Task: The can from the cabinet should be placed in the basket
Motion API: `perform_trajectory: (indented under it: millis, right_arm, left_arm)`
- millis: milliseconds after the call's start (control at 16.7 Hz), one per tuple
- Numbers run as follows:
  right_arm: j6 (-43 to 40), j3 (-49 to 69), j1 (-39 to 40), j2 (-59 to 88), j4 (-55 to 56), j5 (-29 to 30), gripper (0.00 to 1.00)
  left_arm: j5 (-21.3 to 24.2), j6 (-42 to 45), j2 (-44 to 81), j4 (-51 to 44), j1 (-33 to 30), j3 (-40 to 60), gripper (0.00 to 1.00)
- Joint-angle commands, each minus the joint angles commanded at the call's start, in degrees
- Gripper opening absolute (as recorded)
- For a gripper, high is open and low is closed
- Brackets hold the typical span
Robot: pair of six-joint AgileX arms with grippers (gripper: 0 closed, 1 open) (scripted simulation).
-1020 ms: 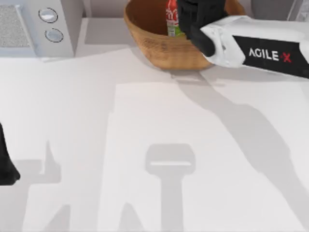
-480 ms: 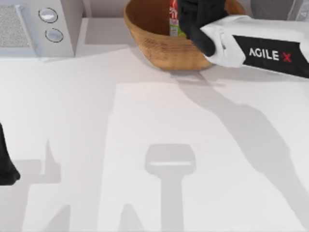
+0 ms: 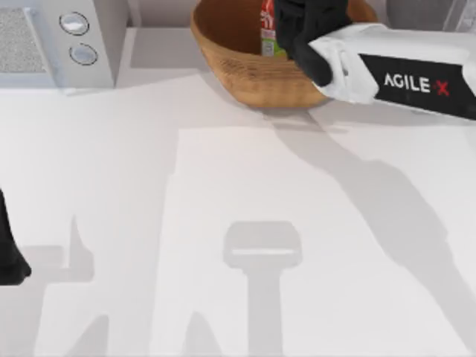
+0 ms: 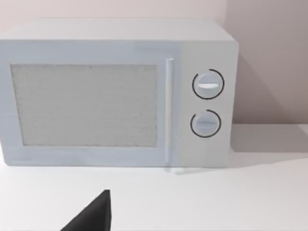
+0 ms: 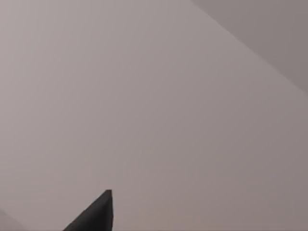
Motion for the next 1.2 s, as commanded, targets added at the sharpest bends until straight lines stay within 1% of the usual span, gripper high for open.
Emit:
perform_trajectory:
  millis: [840,1020,1200]
  right_arm:
    - [0.0,-0.3,0.0,-0.6,-0.1,-0.1,1.00]
    - [0.0,-3.9,-1.5,-5.8,-1.0,-1.3,1.00]
    - [0.0,-11.6,-4.0,-16.5,-3.2,-3.7,1.00]
  left_arm:
    - [0.0,0.0,0.0,0.0,0.0,0.0,1.00]
    - [0.0,0.0,0.0,0.0,0.0,0.0,1.00]
    - [0.0,0.0,0.0,0.0,0.0,0.0,1.00]
